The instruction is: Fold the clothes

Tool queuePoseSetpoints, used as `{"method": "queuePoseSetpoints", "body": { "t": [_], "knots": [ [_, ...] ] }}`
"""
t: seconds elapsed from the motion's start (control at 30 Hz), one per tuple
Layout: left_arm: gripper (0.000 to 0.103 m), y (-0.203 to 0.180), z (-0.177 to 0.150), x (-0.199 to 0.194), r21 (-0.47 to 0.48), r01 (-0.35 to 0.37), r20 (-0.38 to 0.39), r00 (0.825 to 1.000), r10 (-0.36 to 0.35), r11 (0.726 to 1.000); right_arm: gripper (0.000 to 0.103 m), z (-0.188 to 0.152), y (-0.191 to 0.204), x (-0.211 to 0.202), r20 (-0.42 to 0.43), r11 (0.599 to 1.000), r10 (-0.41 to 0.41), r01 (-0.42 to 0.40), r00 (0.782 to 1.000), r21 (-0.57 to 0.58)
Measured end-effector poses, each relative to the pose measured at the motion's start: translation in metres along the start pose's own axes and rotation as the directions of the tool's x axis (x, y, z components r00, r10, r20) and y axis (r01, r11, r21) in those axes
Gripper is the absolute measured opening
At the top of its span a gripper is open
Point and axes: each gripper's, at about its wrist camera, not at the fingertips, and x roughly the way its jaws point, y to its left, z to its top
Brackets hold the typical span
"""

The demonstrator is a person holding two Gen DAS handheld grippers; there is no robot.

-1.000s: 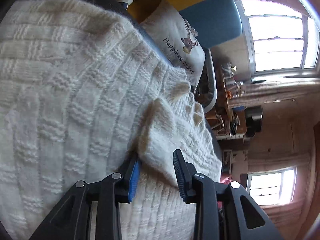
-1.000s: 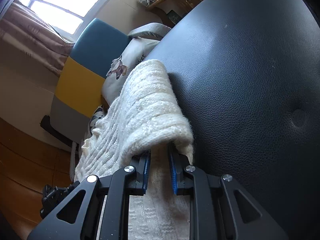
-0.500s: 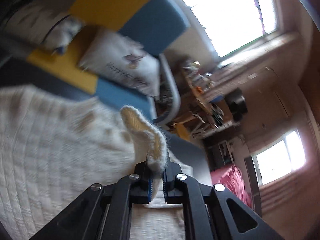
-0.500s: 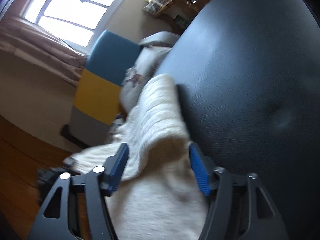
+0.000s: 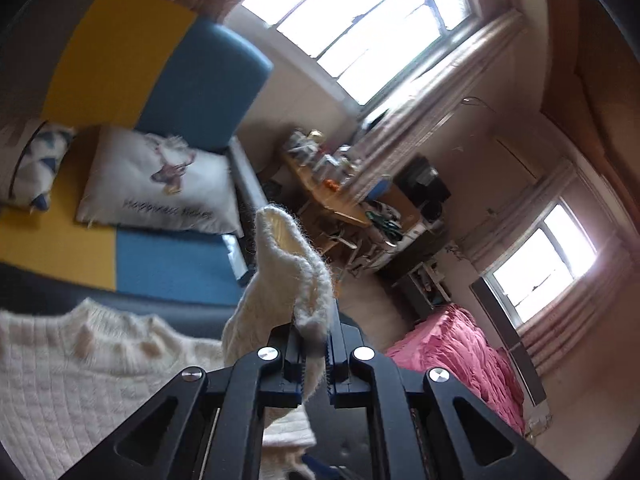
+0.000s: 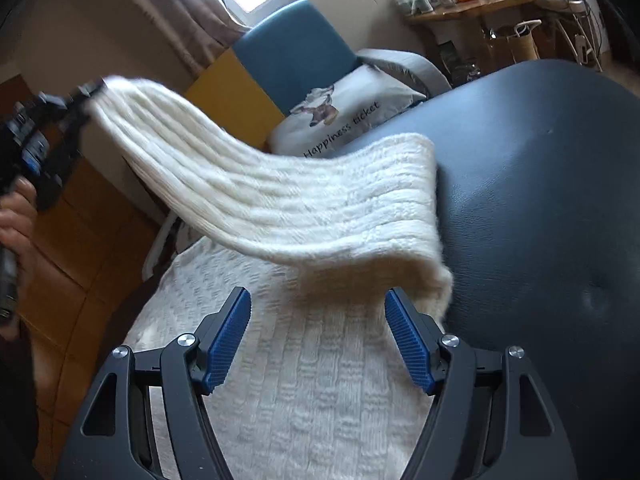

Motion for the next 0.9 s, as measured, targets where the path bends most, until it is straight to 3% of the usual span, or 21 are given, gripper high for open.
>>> {"method": "queuePoseSetpoints", "body": {
  "t": [0.17,0.3,0.43,0.53,0.7,0.9],
  "knots": [
    [0.006,-0.016,0.012,-0.011,0.018,0.053,0.039,0.998,-0.054,0.998,0.073,0.004,-0.014,0.012,0.006,0.997,-0.069,0.069,0.998,0.042],
    [0.006,-0.001,0.009,-0.03,0.002,0.048,0.089,0.995,-0.048,0.999,0.073,0.005,-0.026,0.011,0.037,0.991,-0.104,0.1,0.994,0.088],
    [0.006,0.047,-0.006,-0.05,-0.067,-0.03,0.114,0.993,0.037,0.997,0.072,0.003,-0.028,0.009,0.049,0.987,-0.14,0.135,0.989,0.087],
    [0.006,0.097,-0.026,-0.057,-0.141,-0.126,0.075,0.988,0.138,0.982,0.072,0.003,-0.028,0.01,0.051,0.985,-0.156,0.152,0.986,0.086],
    [0.006,0.166,-0.075,-0.063,-0.192,-0.285,-0.028,0.958,0.285,0.939,0.073,0.002,-0.019,0.017,0.019,0.976,-0.215,0.214,0.976,0.033],
    [0.006,0.21,-0.128,-0.062,-0.179,-0.395,-0.14,0.917,0.374,0.901,0.073,0.0,-0.005,0.028,-0.029,0.95,-0.306,0.303,0.952,-0.079]
  ]
}}
